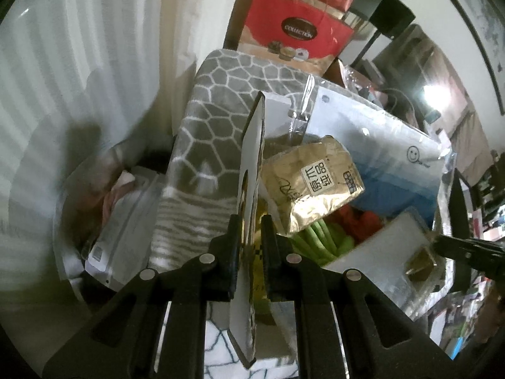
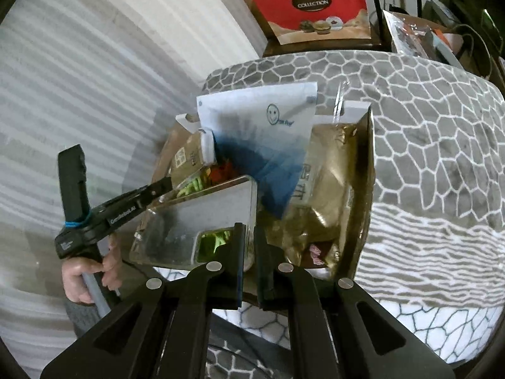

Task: Organize objects
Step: 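Lower the clear lid into the tray in front of the white-blue bag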

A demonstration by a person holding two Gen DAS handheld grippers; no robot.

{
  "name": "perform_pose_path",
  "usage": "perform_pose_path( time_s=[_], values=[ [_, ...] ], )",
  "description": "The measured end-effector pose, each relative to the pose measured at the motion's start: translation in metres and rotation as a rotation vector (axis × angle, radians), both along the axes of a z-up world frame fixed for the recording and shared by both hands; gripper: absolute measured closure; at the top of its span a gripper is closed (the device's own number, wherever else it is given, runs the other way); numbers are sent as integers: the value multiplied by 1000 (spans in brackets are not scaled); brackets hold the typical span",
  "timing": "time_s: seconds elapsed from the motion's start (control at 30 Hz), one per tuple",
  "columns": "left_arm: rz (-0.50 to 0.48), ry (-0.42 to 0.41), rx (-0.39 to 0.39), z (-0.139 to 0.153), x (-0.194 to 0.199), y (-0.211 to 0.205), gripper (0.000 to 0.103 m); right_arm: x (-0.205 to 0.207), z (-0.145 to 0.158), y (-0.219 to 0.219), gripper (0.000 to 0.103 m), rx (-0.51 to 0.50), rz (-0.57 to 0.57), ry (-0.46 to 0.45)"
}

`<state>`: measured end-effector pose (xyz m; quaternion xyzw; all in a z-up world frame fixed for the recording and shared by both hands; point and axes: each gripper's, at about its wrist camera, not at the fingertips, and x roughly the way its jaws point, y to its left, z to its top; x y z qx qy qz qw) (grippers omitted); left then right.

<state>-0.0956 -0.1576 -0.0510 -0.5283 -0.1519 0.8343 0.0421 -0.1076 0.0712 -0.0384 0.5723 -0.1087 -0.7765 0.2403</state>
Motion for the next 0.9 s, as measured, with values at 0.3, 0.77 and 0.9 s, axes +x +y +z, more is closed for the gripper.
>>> perform_pose_path(
  time_s=[0.3, 0.77, 0.9],
  values=[
    [-68, 30, -41, 19, 21, 6, 80, 2, -17, 10, 100, 6, -61, -6],
    [9, 15, -22, 23, 35, -3, 42, 12, -10, 12, 99, 21, -79, 40],
    [-8, 24, 20, 32, 44, -4, 41, 20, -14, 15, 99, 2, -101, 48]
  ],
)
